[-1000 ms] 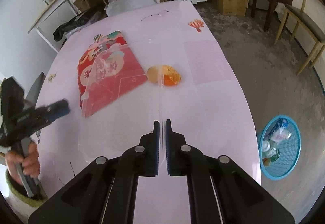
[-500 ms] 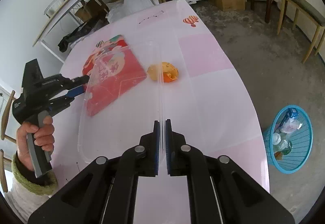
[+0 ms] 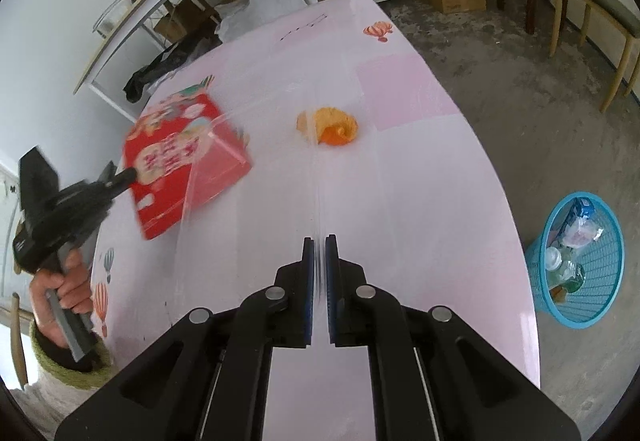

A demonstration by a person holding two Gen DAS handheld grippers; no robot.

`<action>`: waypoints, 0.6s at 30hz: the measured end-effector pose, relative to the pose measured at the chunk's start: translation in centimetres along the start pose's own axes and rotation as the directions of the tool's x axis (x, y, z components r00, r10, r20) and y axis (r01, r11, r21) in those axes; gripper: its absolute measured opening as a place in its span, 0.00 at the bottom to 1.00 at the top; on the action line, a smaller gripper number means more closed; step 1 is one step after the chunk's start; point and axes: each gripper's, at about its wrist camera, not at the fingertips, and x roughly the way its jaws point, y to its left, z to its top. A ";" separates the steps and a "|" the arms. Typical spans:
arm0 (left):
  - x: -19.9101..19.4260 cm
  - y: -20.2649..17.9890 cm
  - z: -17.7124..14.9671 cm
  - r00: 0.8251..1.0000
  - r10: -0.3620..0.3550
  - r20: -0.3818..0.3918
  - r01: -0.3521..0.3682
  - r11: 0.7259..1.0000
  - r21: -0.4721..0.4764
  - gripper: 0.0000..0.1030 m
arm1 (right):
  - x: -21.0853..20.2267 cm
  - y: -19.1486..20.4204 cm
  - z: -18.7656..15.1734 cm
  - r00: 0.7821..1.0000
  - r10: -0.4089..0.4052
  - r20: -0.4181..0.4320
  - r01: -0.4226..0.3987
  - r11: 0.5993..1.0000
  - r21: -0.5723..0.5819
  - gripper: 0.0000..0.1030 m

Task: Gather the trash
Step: 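Lift the red snack bag with the left gripper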

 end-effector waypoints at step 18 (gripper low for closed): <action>-13.3 -5.4 -5.7 0.967 0.214 0.140 -0.255 0.843 0.473 0.00 | -1.7 2.2 -4.7 1.000 -0.012 -0.002 0.011 0.999 -0.037 0.06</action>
